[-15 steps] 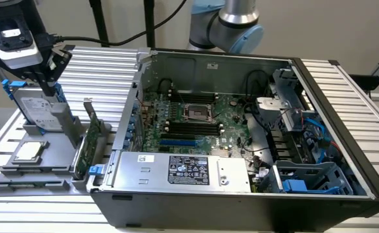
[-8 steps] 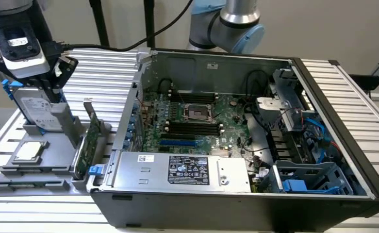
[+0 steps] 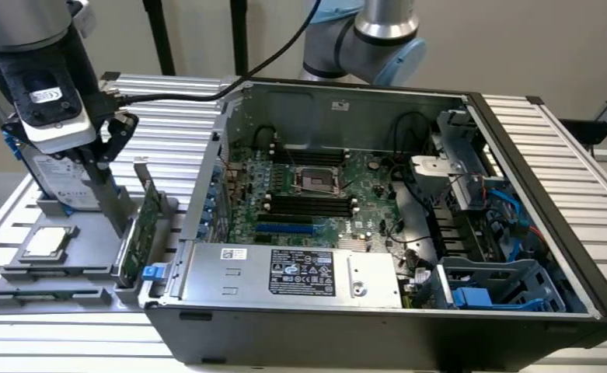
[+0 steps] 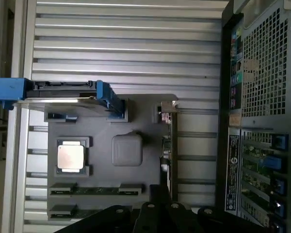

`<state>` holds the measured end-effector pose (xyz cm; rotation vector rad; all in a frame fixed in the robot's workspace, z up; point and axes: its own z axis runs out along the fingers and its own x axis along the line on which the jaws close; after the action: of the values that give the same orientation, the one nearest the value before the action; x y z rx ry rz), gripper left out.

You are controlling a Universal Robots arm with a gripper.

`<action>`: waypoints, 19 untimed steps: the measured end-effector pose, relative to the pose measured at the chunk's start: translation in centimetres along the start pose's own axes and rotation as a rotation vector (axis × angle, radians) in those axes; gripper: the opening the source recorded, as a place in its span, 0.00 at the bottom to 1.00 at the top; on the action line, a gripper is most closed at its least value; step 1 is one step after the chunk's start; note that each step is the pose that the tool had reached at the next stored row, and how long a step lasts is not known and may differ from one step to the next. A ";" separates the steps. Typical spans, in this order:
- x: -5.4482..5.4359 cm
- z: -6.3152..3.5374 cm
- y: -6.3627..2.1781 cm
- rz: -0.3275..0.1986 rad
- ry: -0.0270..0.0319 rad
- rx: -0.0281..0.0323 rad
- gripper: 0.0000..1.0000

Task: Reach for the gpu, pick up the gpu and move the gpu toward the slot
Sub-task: 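Reach for the gpu, then pick up the gpu and move the gpu toward the slot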

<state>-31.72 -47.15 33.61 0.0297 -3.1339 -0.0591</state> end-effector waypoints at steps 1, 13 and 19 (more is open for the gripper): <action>-0.3 0.14 -0.14 0.000 -0.0006 0.0001 0.11; -1.1 0.44 -0.43 0.000 -0.0022 0.0000 0.11; -1.1 0.44 -0.43 0.000 -0.0023 0.0000 0.12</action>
<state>-30.60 -47.54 33.14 0.0296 -3.1362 -0.0592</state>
